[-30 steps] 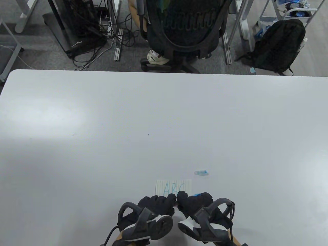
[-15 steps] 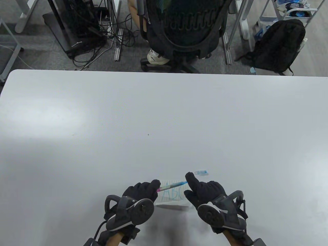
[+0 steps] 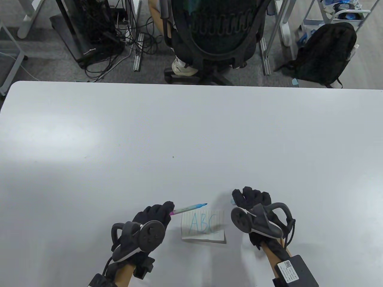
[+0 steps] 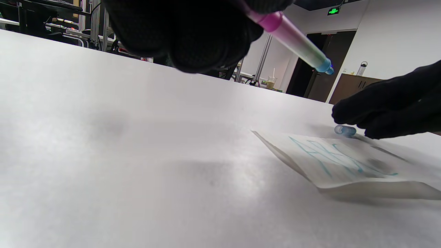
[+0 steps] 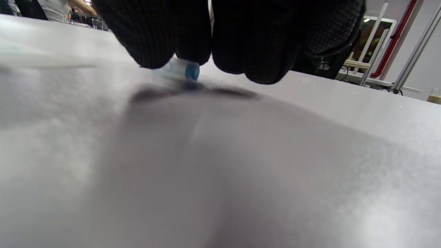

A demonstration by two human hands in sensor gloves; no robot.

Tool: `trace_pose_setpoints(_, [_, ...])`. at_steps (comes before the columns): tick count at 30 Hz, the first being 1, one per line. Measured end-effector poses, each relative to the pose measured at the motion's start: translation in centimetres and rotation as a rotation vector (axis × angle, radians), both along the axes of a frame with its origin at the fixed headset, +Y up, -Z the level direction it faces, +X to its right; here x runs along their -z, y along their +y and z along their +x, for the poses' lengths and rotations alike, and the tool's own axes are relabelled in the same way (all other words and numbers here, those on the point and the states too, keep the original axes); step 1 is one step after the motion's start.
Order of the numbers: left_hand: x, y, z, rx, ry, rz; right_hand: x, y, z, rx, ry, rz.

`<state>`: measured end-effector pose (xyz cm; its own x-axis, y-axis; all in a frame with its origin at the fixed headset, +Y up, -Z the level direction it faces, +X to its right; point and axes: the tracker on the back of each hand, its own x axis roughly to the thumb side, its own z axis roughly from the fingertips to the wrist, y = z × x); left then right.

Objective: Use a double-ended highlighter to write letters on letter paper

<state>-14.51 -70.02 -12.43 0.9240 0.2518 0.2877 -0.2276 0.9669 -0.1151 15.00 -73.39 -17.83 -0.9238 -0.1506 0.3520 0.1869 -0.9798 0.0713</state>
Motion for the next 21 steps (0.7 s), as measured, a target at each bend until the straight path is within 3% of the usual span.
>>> trace_pose_setpoints(8, [0.3,-0.2,-0.2,-0.016,0.004,-0.017,0.4,-0.3,-0.4,-0.050,0.071,0.061])
trace_pose_setpoints(13, [0.2,-0.4,-0.1,-0.013,0.002,-0.025,0.4,-0.4,-0.5,-0.060,0.115,0.031])
trace_pose_setpoints(16, [0.2,-0.5,-0.1,-0.012,-0.001,-0.033,0.3,-0.2,0.1,-0.036,0.103,0.003])
trace_pose_setpoints(21, [0.0,-0.2,0.4,-0.032,-0.025,-0.039,-1.3,1.1,0.1,0.080,0.131,0.055])
